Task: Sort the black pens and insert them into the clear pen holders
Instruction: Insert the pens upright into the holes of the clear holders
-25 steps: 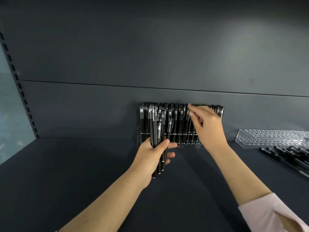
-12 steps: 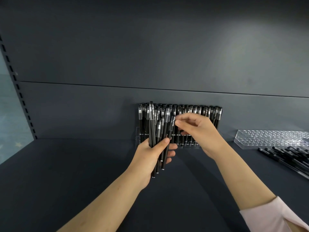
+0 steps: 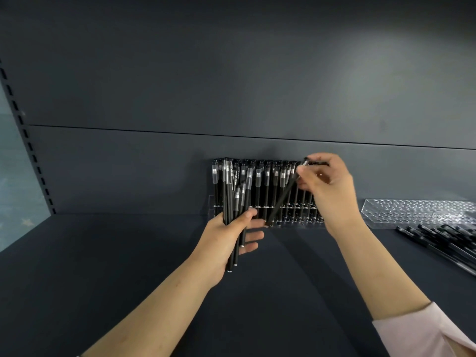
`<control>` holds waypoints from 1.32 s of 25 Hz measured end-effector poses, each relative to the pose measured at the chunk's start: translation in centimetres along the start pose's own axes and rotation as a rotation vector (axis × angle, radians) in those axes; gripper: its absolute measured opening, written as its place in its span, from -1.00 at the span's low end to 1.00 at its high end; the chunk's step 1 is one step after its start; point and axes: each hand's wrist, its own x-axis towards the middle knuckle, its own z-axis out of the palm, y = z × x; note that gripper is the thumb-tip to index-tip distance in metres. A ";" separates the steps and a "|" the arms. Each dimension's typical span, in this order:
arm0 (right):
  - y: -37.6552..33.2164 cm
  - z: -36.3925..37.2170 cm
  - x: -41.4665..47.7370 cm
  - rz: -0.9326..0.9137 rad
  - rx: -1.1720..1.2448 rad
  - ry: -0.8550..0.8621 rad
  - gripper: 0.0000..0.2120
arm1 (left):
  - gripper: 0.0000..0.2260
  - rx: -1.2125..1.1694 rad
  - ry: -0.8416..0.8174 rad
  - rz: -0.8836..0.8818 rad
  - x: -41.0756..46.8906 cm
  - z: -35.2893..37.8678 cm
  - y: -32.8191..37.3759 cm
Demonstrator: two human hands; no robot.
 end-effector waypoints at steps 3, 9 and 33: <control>0.0 -1.3 0.3 -0.142 -0.143 0.189 -0.81 | -0.83 0.045 -0.023 -0.005 -0.2 0.2 -0.1; 0.6 -1.4 0.2 -0.221 -0.259 0.237 -0.81 | -0.84 0.108 -0.080 0.025 -0.5 0.6 -0.3; 3.6 -0.4 1.0 -0.397 -0.628 0.025 -0.77 | -0.84 0.124 0.003 0.056 -0.4 0.7 -0.3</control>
